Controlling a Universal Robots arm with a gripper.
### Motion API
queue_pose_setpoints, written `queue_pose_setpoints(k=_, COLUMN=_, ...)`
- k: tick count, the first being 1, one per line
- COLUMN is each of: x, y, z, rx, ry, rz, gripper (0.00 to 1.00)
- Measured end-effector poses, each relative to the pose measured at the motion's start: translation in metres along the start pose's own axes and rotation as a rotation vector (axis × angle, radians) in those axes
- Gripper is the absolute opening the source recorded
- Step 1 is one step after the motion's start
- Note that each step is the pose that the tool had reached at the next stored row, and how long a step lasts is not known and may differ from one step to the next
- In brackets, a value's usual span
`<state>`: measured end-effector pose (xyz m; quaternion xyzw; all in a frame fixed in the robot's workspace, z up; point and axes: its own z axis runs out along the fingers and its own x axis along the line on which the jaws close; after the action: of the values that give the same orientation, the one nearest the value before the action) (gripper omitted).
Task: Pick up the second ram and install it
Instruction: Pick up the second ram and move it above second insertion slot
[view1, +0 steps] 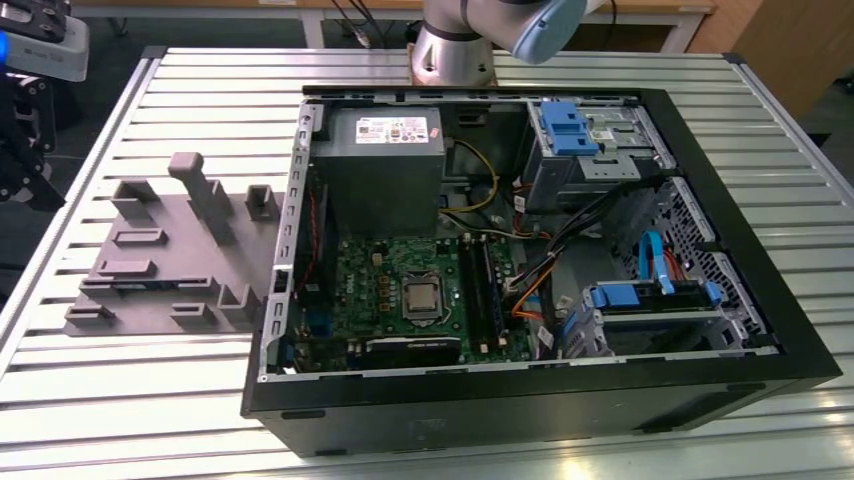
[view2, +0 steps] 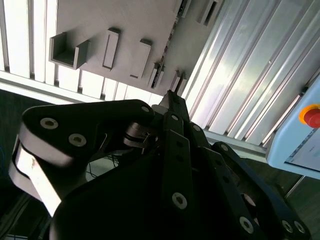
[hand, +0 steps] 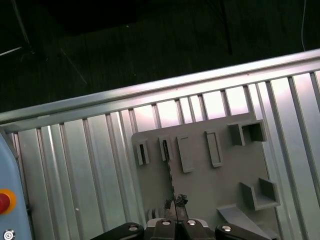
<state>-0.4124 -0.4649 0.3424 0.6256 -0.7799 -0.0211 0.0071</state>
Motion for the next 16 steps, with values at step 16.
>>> queue_pose_setpoints(k=16, x=0.0000, y=-0.0002, z=0.0015, rx=-0.0002, ry=0.0015, rz=-0.041, gripper=0.11)
